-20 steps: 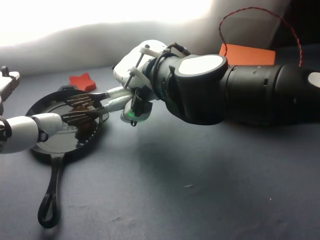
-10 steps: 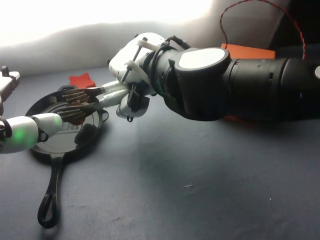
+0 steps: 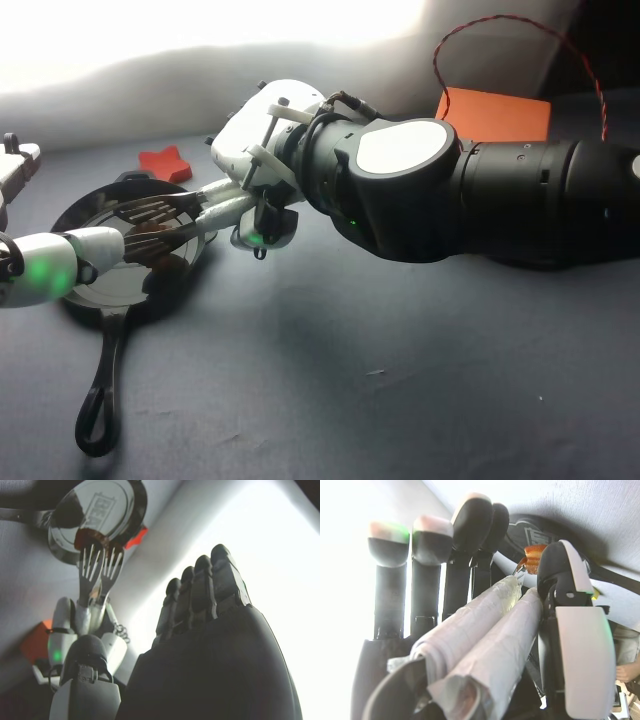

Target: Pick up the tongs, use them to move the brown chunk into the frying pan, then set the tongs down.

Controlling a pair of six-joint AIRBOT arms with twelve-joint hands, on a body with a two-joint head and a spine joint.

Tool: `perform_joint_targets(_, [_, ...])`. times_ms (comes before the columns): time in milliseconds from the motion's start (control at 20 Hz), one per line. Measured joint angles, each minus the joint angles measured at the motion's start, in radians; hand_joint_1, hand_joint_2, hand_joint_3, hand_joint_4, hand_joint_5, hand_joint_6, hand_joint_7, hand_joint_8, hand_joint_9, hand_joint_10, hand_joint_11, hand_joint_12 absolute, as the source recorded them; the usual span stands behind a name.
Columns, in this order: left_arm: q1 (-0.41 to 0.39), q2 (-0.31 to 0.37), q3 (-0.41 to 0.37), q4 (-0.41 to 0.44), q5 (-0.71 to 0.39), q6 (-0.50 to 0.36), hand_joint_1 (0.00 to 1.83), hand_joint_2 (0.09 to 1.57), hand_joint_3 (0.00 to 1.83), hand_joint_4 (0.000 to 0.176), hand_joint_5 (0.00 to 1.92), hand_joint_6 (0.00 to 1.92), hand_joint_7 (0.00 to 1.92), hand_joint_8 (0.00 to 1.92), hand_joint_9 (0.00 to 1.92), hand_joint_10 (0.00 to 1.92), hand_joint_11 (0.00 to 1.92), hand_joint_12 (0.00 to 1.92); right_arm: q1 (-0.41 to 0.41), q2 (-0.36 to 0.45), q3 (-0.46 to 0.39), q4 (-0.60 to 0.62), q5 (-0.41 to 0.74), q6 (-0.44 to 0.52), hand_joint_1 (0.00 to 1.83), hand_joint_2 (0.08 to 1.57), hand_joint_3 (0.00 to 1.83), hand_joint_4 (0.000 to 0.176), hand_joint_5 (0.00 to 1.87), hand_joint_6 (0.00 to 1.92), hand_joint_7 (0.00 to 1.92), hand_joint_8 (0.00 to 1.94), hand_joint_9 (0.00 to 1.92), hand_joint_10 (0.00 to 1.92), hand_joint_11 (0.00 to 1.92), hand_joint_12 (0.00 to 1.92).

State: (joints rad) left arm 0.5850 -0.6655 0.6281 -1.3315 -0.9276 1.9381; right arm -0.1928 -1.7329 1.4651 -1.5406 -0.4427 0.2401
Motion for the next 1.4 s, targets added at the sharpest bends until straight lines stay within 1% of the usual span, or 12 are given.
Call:
perform_joint_targets(150, [0.000,0.000,0.000,0.002,0.000,0.000,0.00,1.17,0.00,0.000,0.00,0.00,0.00,0.00,0.00,0.00,0.00,0.00,0.000,0.005,-0.001,0.000,0.000,0.000,0.44,1.30,0.00,0.000,0.85,0.94,1.12,1.10,1.13,1.69,0.95,1.92])
perform_joint_targets(300, [0.000,0.000,0.000,0.003,0.000,0.000,0.00,1.17,0.00,0.000,0.00,0.00,0.00,0.00,0.00,0.00,0.00,0.00,-0.005,0.006,-0.001,-0.003,0.000,0.000,0.45,1.29,0.00,0.000,0.84,0.96,1.09,1.09,1.10,1.65,0.93,1.92])
perform_joint_targets(450, [0.000,0.000,0.000,0.003,0.000,0.000,0.00,1.17,0.00,0.000,0.00,0.00,0.00,0.00,0.00,0.00,0.00,0.00,-0.011,0.007,-0.001,-0.001,-0.001,0.000,0.46,1.30,0.00,0.000,0.77,0.94,1.00,1.16,1.02,1.69,0.88,1.92])
perform_joint_targets(550, [0.000,0.000,0.000,0.003,0.000,0.000,0.00,1.17,0.00,0.000,0.00,0.00,0.00,0.00,0.00,0.00,0.00,0.00,-0.011,0.008,-0.001,-0.002,0.000,0.000,0.46,1.31,0.00,0.000,0.74,0.88,0.97,1.17,0.99,1.67,0.84,1.92])
perform_joint_targets(650, [0.000,0.000,0.000,0.002,0.000,0.000,0.00,1.18,0.00,0.000,0.00,0.00,0.00,0.00,0.00,0.00,0.00,0.00,-0.011,0.008,-0.002,-0.003,-0.002,0.000,0.46,1.31,0.00,0.000,0.71,0.89,0.90,1.15,0.92,1.64,0.77,1.92])
perform_joint_targets(750, [0.000,0.000,0.000,0.003,0.000,0.000,0.00,1.17,0.00,0.000,0.00,0.00,0.00,0.00,0.00,0.00,0.00,0.00,-0.011,0.011,-0.007,-0.014,-0.003,0.000,0.41,1.31,0.00,0.000,0.66,0.87,0.86,1.08,0.86,1.47,0.72,1.92])
perform_joint_targets(850, [0.000,0.000,0.000,0.003,0.000,0.001,0.00,1.17,0.00,0.000,0.00,0.00,0.00,0.00,0.00,0.00,0.00,0.00,-0.011,0.011,-0.007,-0.019,-0.006,0.000,0.38,1.31,0.00,0.000,0.67,0.77,0.86,0.96,0.84,1.38,0.70,1.92])
perform_joint_targets(900, [0.000,0.000,0.000,0.003,0.000,0.001,0.00,1.17,0.00,0.000,0.00,0.00,0.00,0.00,0.00,0.00,0.00,0.00,-0.011,0.014,-0.011,-0.019,-0.008,0.001,0.35,1.31,0.00,0.000,0.65,0.74,0.85,0.93,0.84,1.42,0.69,1.92])
perform_joint_targets(1000, [0.000,0.000,0.000,0.003,0.000,0.002,0.00,1.17,0.00,0.000,0.00,0.00,0.00,0.00,0.00,0.00,0.00,0.00,-0.007,0.027,-0.020,-0.017,-0.006,0.010,0.40,1.28,0.00,0.000,0.66,0.72,0.84,0.89,0.84,1.45,0.71,1.92])
perform_joint_targets(1150, [0.000,0.000,0.000,0.001,0.000,0.002,0.00,1.17,0.00,0.000,0.00,0.00,0.00,0.00,0.00,0.00,0.00,0.00,0.028,0.082,-0.072,-0.014,-0.008,0.011,0.42,1.27,0.00,0.000,0.66,0.70,0.83,0.88,0.85,1.46,0.74,1.92])
perform_joint_targets(1250, [0.000,0.000,0.000,0.001,0.000,0.002,0.00,1.17,0.00,0.000,0.00,0.00,0.00,0.00,0.00,0.00,0.00,0.00,0.059,0.158,-0.152,-0.027,-0.009,0.011,0.41,1.27,0.00,0.000,0.64,0.70,0.80,0.91,0.82,1.49,0.72,1.92])
perform_joint_targets(1400, [0.000,0.000,-0.007,0.000,-0.001,0.002,0.00,1.17,0.00,0.000,0.00,0.00,0.00,0.00,0.00,0.00,0.00,0.00,0.065,0.268,-0.272,-0.035,-0.006,0.011,0.43,1.26,0.00,0.000,0.64,0.71,0.79,0.94,0.83,1.49,0.73,1.92])
